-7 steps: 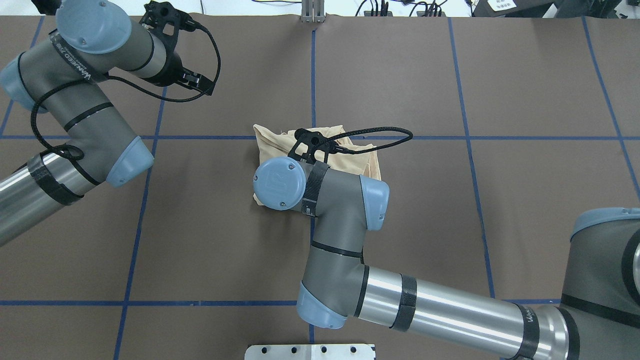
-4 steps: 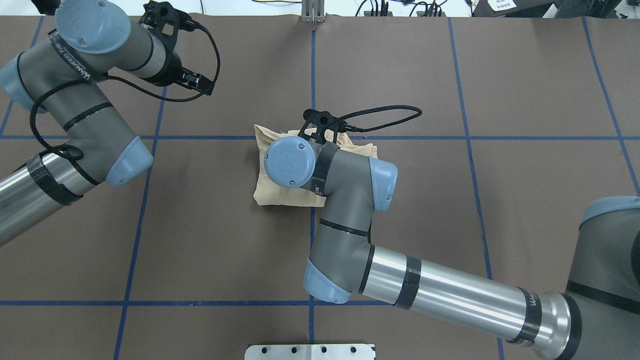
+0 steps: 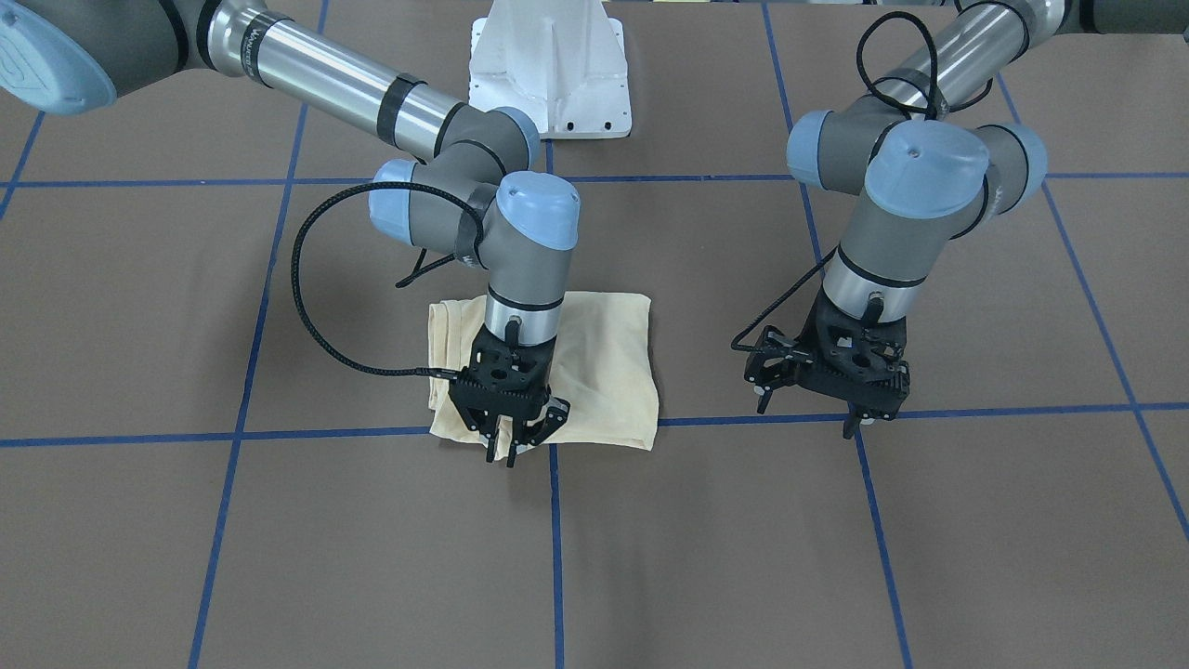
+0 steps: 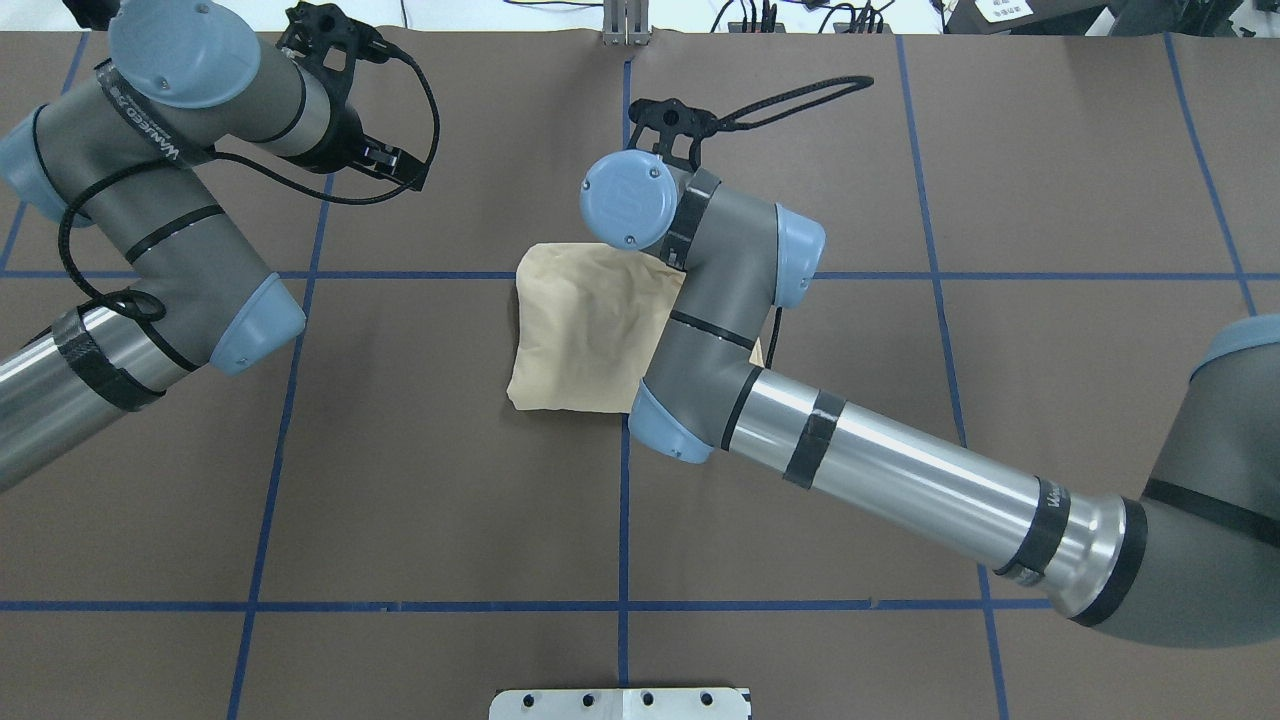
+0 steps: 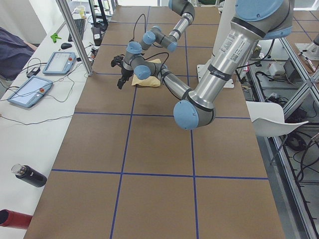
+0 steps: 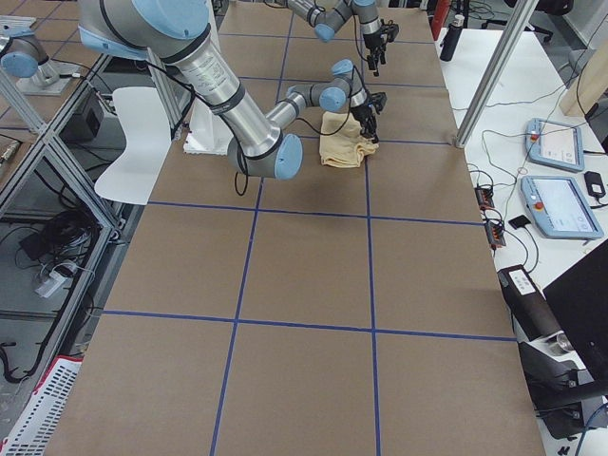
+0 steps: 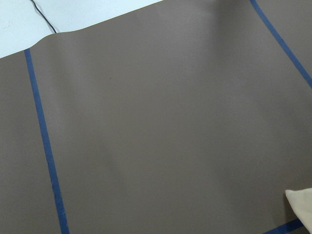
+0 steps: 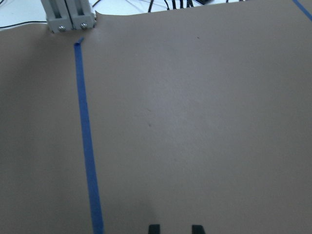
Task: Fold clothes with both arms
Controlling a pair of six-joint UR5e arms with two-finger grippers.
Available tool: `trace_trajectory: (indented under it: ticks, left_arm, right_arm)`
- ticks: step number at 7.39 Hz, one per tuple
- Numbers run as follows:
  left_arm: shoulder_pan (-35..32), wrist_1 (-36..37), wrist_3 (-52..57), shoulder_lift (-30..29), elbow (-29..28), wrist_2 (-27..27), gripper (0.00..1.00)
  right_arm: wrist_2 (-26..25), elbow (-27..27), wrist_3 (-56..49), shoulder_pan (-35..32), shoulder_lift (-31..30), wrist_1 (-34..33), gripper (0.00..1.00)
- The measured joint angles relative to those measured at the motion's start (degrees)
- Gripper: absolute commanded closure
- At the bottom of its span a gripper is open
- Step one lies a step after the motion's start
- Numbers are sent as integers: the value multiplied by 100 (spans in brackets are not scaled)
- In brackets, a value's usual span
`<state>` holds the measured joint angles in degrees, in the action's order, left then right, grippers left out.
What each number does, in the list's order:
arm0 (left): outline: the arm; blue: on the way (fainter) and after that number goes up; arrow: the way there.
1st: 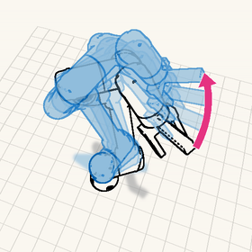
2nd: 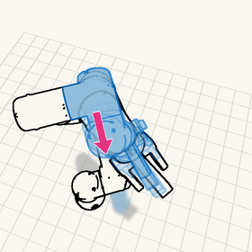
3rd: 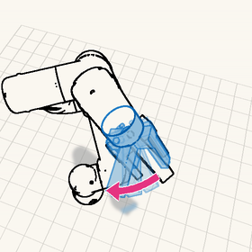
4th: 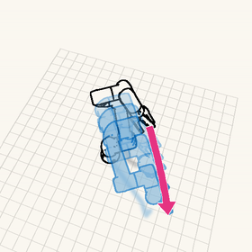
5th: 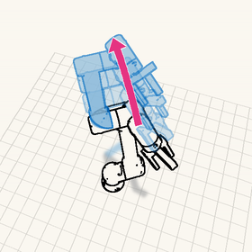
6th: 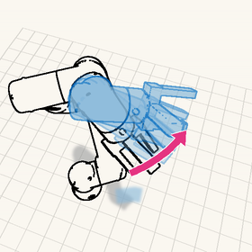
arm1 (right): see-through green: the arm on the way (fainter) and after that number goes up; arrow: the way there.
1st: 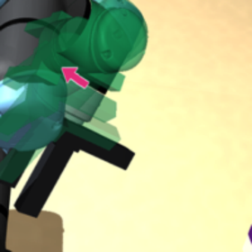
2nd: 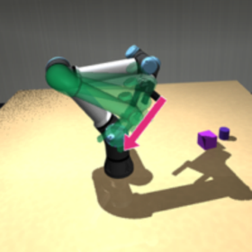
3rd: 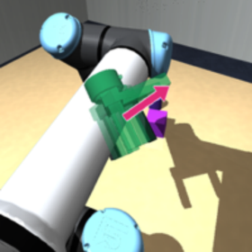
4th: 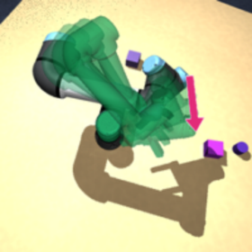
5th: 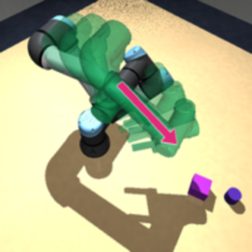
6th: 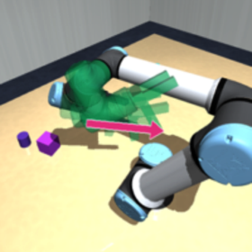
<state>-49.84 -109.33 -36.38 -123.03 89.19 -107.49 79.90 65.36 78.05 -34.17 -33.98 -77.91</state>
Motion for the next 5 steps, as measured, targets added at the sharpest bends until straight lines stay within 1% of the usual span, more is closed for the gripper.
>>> trace_trajectory:
  ticks: [2,3,4,5]
  left_arm:
    - [0,0,-11,62,91,-4,0]
    - [0,12,-7,172,240,-56,0]
    - [-14,40,11,349,473,-171,0]
    - [-62,69,64,646,812,-287,0]
  right_arm:
    - [523,-111,-257,-265,233,119,0]
    - [962,-17,-304,-425,238,93,0]
    - [1455,249,-391,-620,105,-21,0]
    - [1859,786,-650,-839,-237,-271,0]
